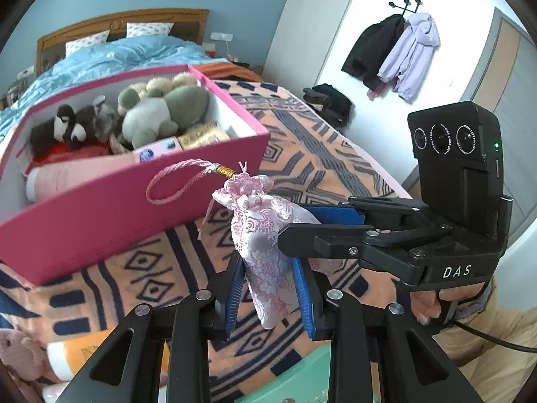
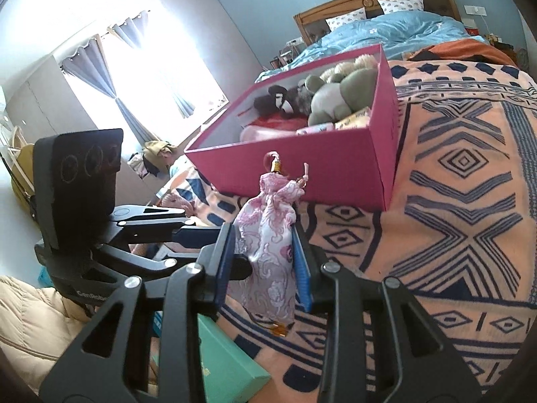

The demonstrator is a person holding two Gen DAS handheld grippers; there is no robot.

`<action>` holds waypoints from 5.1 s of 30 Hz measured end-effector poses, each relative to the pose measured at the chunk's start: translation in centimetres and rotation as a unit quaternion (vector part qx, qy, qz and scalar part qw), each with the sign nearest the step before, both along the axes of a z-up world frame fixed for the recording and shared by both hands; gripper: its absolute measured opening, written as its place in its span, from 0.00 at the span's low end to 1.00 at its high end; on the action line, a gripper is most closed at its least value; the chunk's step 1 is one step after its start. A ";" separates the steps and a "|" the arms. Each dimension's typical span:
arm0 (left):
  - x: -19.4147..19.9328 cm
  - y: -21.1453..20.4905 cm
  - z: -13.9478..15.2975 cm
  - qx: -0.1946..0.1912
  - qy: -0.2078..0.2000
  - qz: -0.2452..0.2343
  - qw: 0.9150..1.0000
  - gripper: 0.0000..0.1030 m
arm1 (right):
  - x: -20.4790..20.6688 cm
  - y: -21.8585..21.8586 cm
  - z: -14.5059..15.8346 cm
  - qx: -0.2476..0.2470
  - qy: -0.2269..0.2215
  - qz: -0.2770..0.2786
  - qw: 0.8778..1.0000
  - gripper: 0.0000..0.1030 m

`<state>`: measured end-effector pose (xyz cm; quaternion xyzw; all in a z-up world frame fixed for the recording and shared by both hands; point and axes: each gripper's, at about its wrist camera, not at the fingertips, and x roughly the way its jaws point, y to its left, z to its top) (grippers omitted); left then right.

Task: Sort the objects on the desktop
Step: 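Lift the pink lace pouch off the bedspread with the right gripper, then carry the pink lace pouch over the magenta box with the right gripper, then lower the pouch into the box and open the right gripper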

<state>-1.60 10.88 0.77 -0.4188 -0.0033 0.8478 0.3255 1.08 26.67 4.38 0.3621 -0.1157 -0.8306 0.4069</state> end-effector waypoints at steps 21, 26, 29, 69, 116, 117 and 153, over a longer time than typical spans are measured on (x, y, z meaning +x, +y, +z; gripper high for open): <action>-1.9 -1.0 4.2 -0.009 0.057 0.001 0.998 0.28 | -2.0 -0.8 3.9 -0.036 0.034 0.000 0.999 0.35; -2.8 -1.2 5.3 -0.009 0.067 -0.001 0.998 0.28 | -2.6 -0.9 5.0 -0.043 0.043 -0.001 0.998 0.35; -3.2 -1.3 5.8 -0.009 0.072 -0.001 0.997 0.28 | -3.0 -1.0 5.5 -0.049 0.049 0.000 0.998 0.35; -10.1 -0.2 9.0 -0.055 0.127 0.015 0.990 0.28 | -10.4 -1.3 8.7 -0.062 0.083 -0.022 0.994 0.36; -12.0 0.7 0.7 -0.080 0.042 0.009 0.996 0.35 | -10.0 -3.0 2.7 0.142 0.093 -0.108 0.980 0.35; -12.0 0.6 0.7 -0.082 0.044 0.010 0.996 0.36 | -10.0 -3.1 2.7 0.148 0.096 -0.109 0.978 0.35; -1.6 -11.7 3.8 -0.056 0.125 0.166 0.977 0.62 | -3.0 -5.0 4.6 0.150 0.146 -0.073 0.975 0.41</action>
